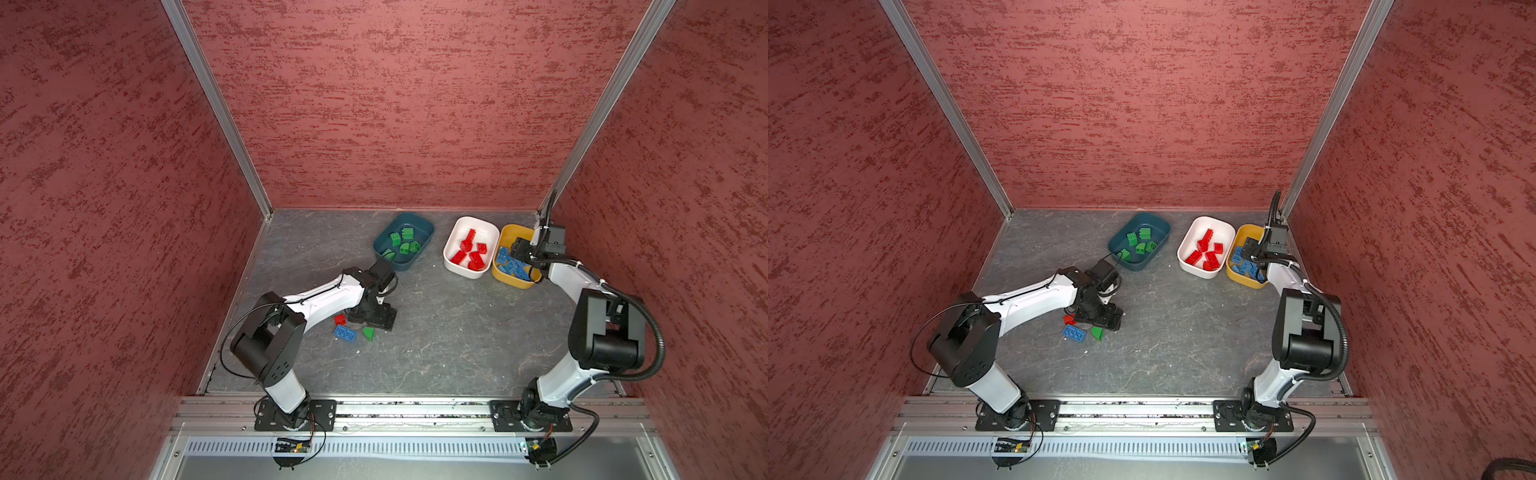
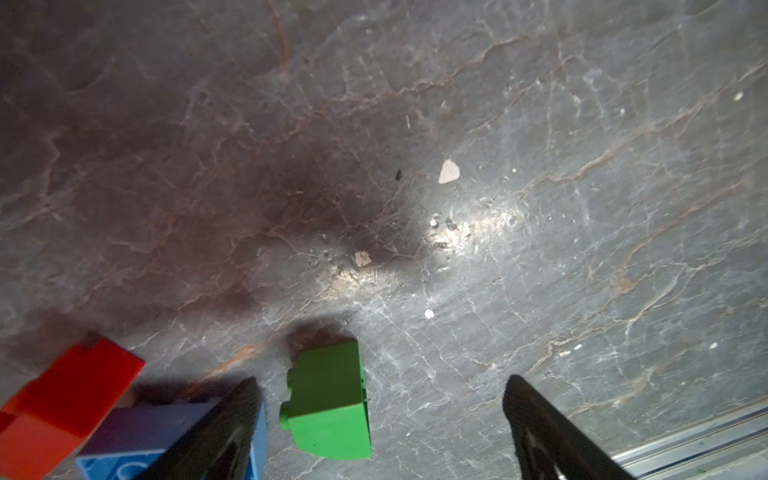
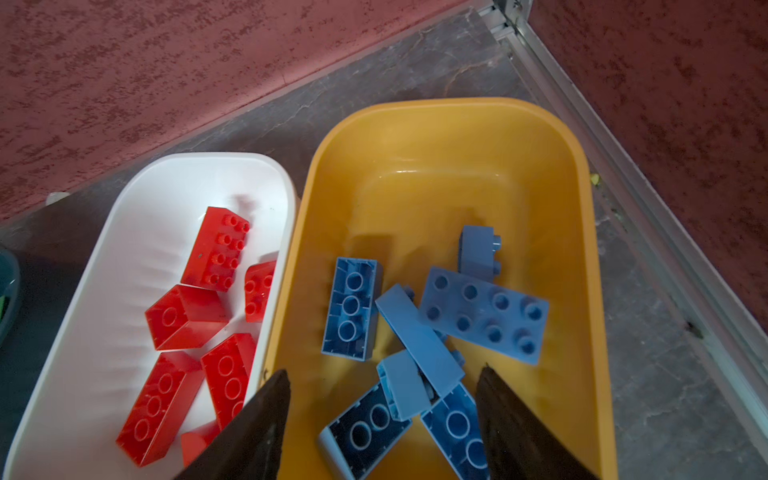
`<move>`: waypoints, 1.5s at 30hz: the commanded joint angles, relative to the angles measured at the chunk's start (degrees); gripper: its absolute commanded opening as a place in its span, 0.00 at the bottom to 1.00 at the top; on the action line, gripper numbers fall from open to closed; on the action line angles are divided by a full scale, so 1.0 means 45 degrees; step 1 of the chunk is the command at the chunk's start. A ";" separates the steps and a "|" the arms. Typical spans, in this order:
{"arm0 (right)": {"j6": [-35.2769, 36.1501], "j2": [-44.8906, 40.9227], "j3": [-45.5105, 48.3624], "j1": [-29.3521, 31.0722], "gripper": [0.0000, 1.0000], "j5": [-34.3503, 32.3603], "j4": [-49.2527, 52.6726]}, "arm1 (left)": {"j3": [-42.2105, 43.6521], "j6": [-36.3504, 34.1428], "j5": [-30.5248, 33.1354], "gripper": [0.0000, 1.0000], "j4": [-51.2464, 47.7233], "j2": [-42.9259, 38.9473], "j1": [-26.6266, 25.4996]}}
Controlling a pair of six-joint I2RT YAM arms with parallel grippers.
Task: Sort the legos into containers by color
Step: 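Carry the blue brick to the yellow tub and release it with the right gripper, then grasp a green brick with the left gripper and drop it in the teal tub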
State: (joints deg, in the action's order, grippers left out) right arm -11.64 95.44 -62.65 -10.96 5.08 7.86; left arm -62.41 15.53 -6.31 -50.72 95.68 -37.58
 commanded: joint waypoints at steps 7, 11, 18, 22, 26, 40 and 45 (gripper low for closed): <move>-0.0055 -0.1117 0.0456 0.0010 0.99 0.0352 -0.0593 | -0.0109 -0.0173 0.0747 0.79 -0.0448 0.0670 -0.0098; -0.0200 -0.1286 0.0610 0.0014 0.99 0.0472 -0.0741 | 0.0111 -0.0026 0.0738 0.79 -0.0356 0.0739 -0.0089; -0.0343 -0.1378 0.0728 0.0024 0.99 0.0548 -0.0868 | 0.0275 -0.0057 0.0582 0.61 -0.0351 0.1106 -0.0134; -0.0348 -0.1456 0.0738 0.0014 0.99 0.0536 -0.0838 | 0.0371 -0.0079 0.0471 0.59 -0.0351 0.1276 -0.0159; -0.0363 -0.1483 0.0749 0.0014 0.99 0.0627 -0.0836 | 0.0359 -0.0015 0.0513 0.44 -0.0260 0.1348 -0.0161; -0.0597 -0.2315 0.1181 0.0170 0.99 0.0892 -0.0887 | -0.1425 0.0515 0.0686 0.24 0.1269 0.0502 0.0259; -0.0846 -0.2539 0.1433 0.0227 0.99 0.1078 -0.1100 | -0.3104 0.0980 0.0815 0.23 0.2852 0.1136 0.0754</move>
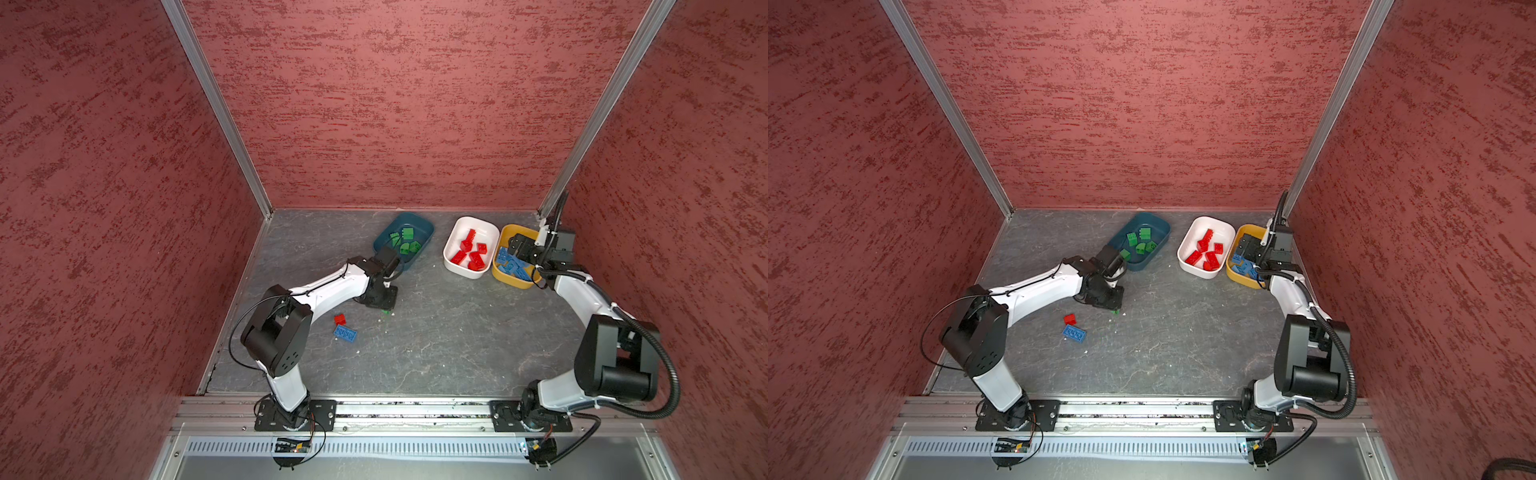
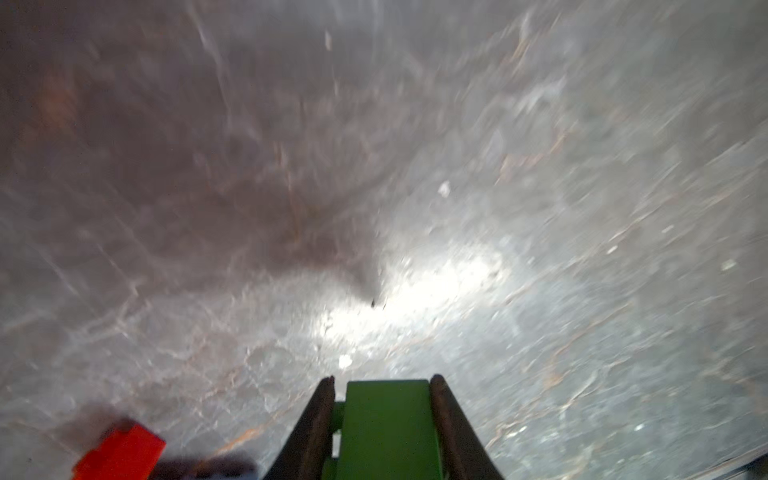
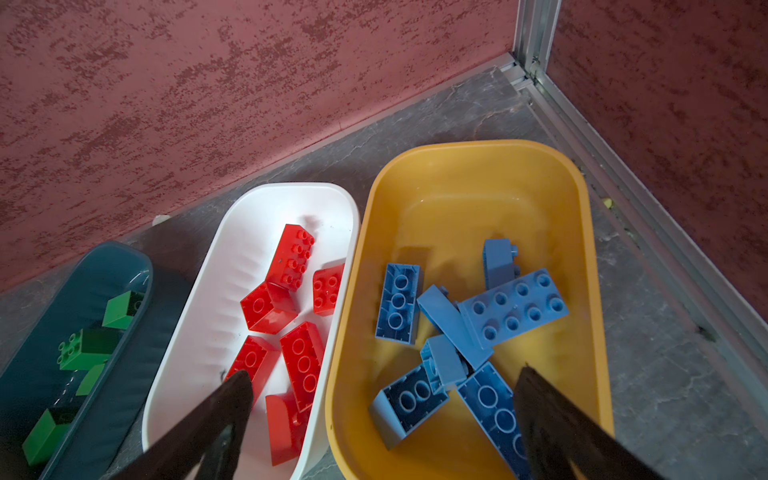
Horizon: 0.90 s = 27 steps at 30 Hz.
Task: Sort the legos into containers by color
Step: 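Grasp a green brick with the left gripper and drop it in the teal tub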
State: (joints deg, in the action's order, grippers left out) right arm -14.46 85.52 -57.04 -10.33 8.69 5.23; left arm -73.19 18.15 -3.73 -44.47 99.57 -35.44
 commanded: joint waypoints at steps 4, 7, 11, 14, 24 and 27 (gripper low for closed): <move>-0.0302 -0.0424 0.0209 0.0108 0.99 0.0411 -0.0510 | -0.2565 0.0955 0.0073 0.23 0.2564 0.1452 0.0853; -0.0389 -0.0429 0.0269 0.0129 0.99 0.0451 -0.0515 | -0.4107 0.1089 0.0152 0.23 0.2931 0.2690 0.1106; -0.0439 -0.0875 0.0423 0.0185 0.99 0.0530 -0.0544 | -0.6030 0.1202 0.0073 0.23 0.2950 0.4298 0.1362; -0.0459 -0.0990 0.0485 0.0184 0.99 0.0559 -0.0491 | -0.7405 0.1172 0.0312 0.23 0.2773 0.5348 0.1450; -0.0457 -0.1191 0.0677 0.0493 0.99 0.0785 -0.0241 | -1.0077 0.1025 0.2388 0.36 0.1407 0.7078 0.1432; -0.0439 -0.1152 0.0684 0.0648 0.99 0.0765 -0.0227 | -0.9675 0.1025 0.3011 0.48 0.1387 0.6661 0.1436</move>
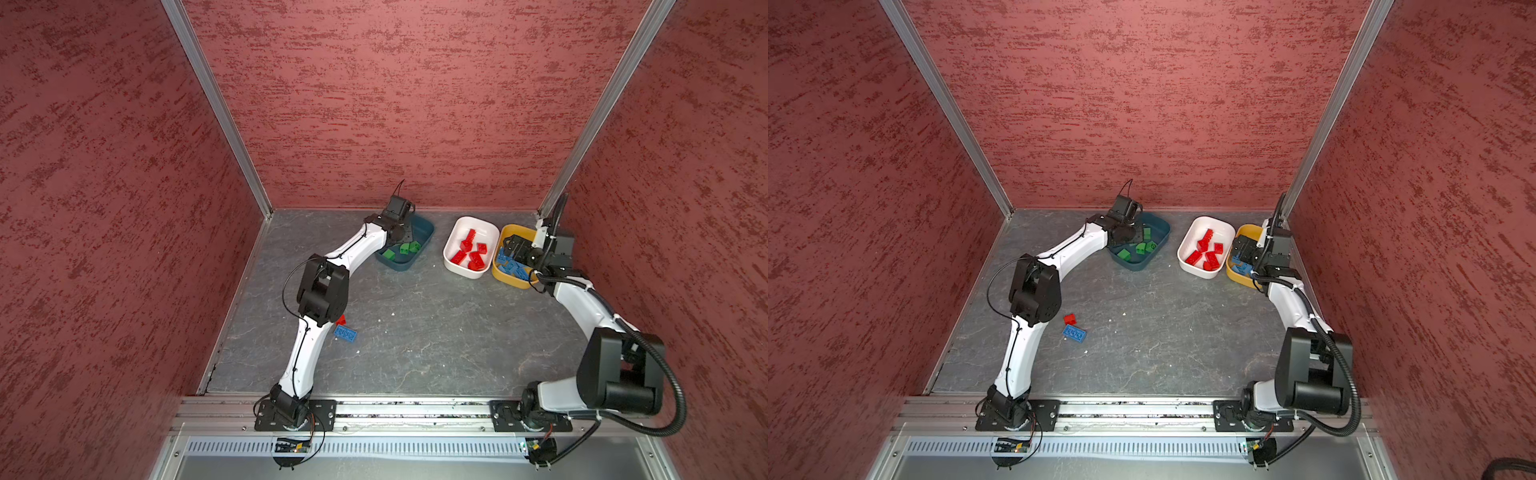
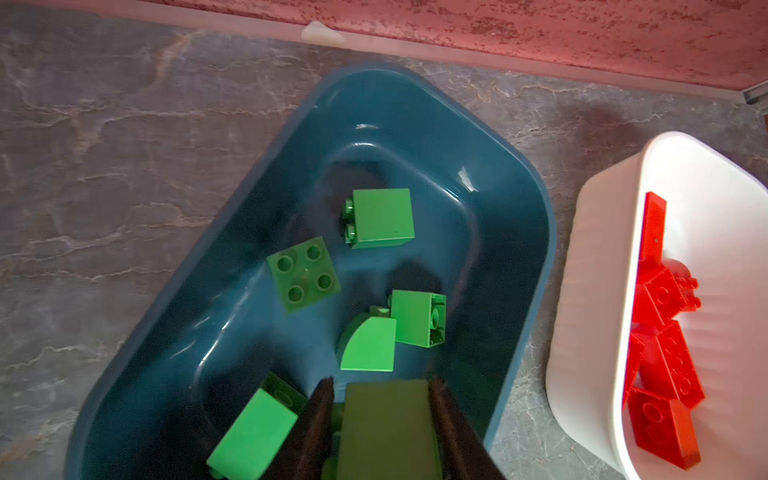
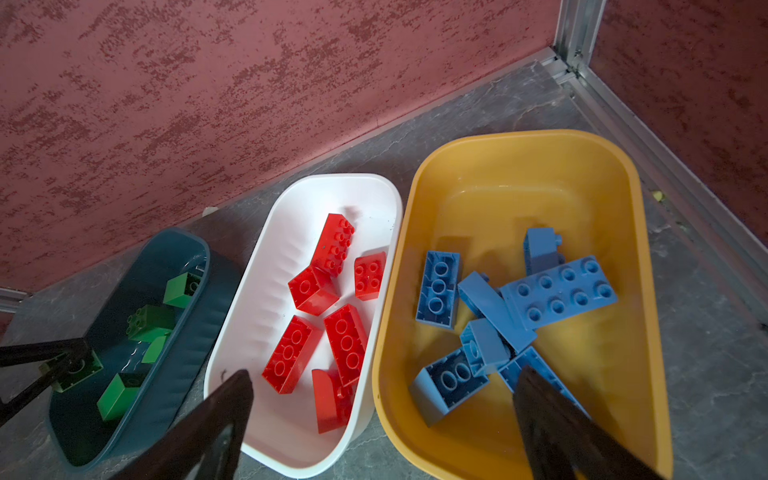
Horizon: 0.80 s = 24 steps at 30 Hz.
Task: Sort the legos into containers by color
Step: 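Grasp a green brick with the left gripper and drop it in the teal tub, then grasp the last red brick from the table with the left gripper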
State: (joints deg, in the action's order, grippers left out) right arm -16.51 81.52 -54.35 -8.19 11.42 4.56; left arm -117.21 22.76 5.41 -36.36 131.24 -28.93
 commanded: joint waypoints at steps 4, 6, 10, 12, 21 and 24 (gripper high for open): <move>0.0017 -0.0151 -0.0027 0.0406 0.99 0.0139 -0.0046 | 0.0774 -0.0273 0.0954 0.72 -0.0295 -0.1224 -0.0060; 0.0080 -0.0126 -0.0147 0.0604 0.99 0.0010 0.0011 | 0.1477 -0.0495 0.1086 0.82 0.0147 -0.1960 -0.0205; 0.0638 -0.0189 -0.0493 0.1220 0.99 -0.0564 0.0323 | 0.2574 -0.0527 0.1387 0.93 0.0257 -0.3126 -0.0307; 0.0975 -0.0221 -0.0707 0.1586 0.99 -0.0785 0.0507 | 0.3345 -0.0489 0.1749 1.00 0.0254 -0.3822 -0.0344; 0.2269 0.0211 -0.1393 0.3370 0.99 -0.0426 0.0667 | 0.7090 -0.0060 0.2137 1.00 -0.0791 -0.6765 -0.0213; 0.2283 0.0582 -0.1628 0.3667 0.99 -0.0569 0.0683 | 0.8387 0.0474 0.2342 1.00 -0.1548 -0.7599 -0.0110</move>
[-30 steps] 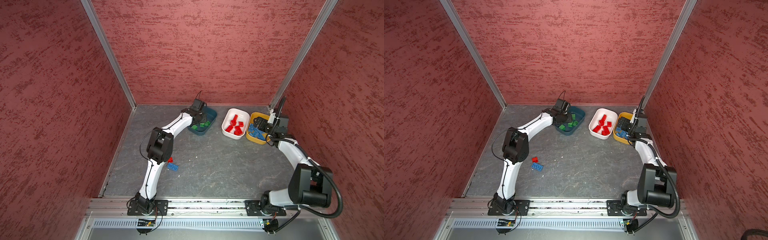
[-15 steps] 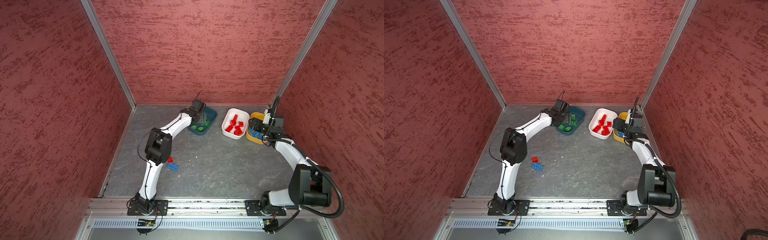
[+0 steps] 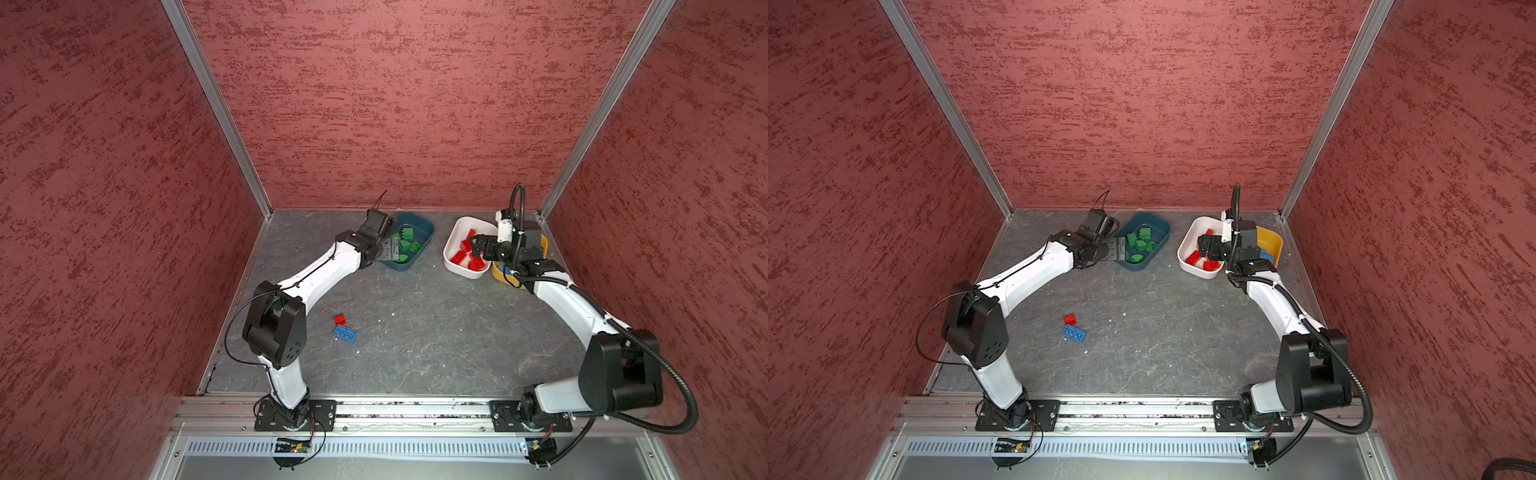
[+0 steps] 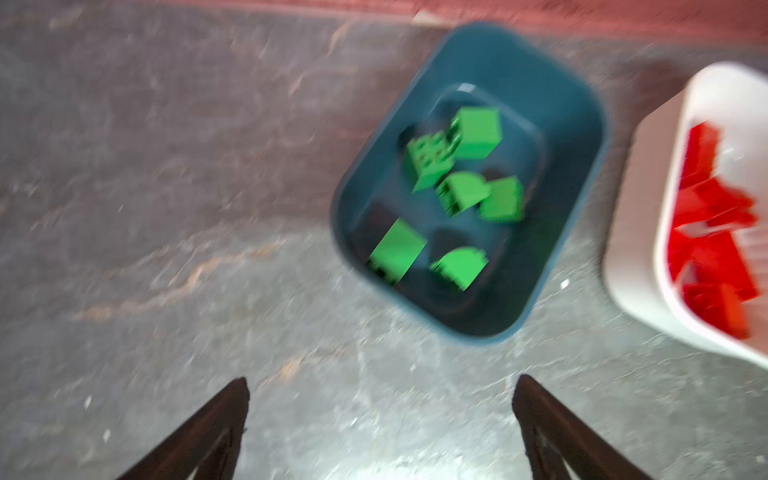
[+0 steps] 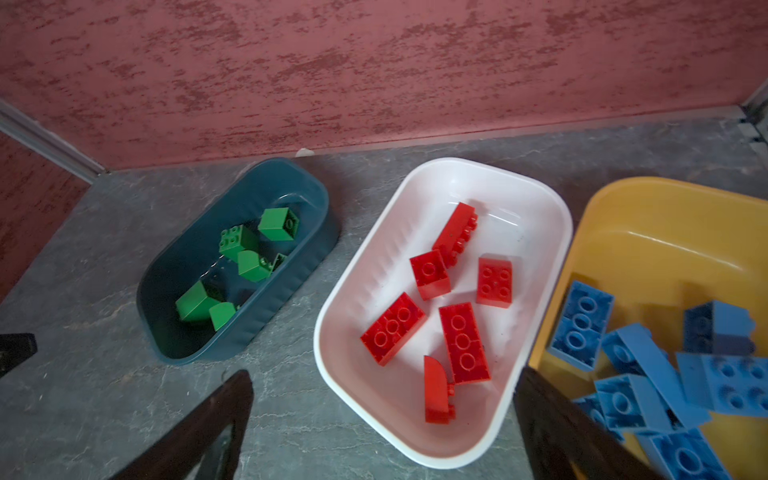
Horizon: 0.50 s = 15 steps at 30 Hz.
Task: Sort the legos into containers by color
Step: 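Grasp the last red brick from the table with the left gripper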
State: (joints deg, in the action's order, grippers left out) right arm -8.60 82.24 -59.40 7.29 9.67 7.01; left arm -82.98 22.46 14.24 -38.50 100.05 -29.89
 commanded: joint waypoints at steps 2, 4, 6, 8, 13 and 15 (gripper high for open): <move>0.0472 0.0663 -0.0641 0.0322 0.99 -0.0320 0.0107 | 0.1581 0.1020 0.0416 0.99 -0.1734 -0.1086 0.0361; 0.0414 0.0815 -0.0716 0.0382 0.99 -0.0425 0.0011 | 0.2461 0.1374 0.0395 0.99 -0.2178 -0.1491 0.0645; 0.0350 0.0987 -0.0819 0.0386 0.99 -0.0508 -0.0055 | 0.3309 0.1714 0.0148 1.00 -0.2504 -0.1954 0.1029; 0.0313 0.1153 -0.0932 0.0409 0.99 -0.0582 -0.0033 | 0.3981 0.2041 -0.0236 0.99 -0.2623 -0.2359 0.1395; 0.0227 0.1387 -0.1156 0.0460 0.99 -0.0659 0.0004 | 0.5503 0.2140 -0.1407 1.00 -0.2397 -0.3079 0.1847; 0.0182 0.1475 -0.1156 0.0481 0.99 -0.0682 -0.0034 | 0.6010 0.1757 -0.2389 1.00 -0.2134 -0.3171 0.2100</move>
State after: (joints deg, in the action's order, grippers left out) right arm -8.10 88.31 -62.54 8.99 8.12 7.14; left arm -57.89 30.81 9.61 -48.95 87.02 -21.43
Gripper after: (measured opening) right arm 0.989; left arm 0.995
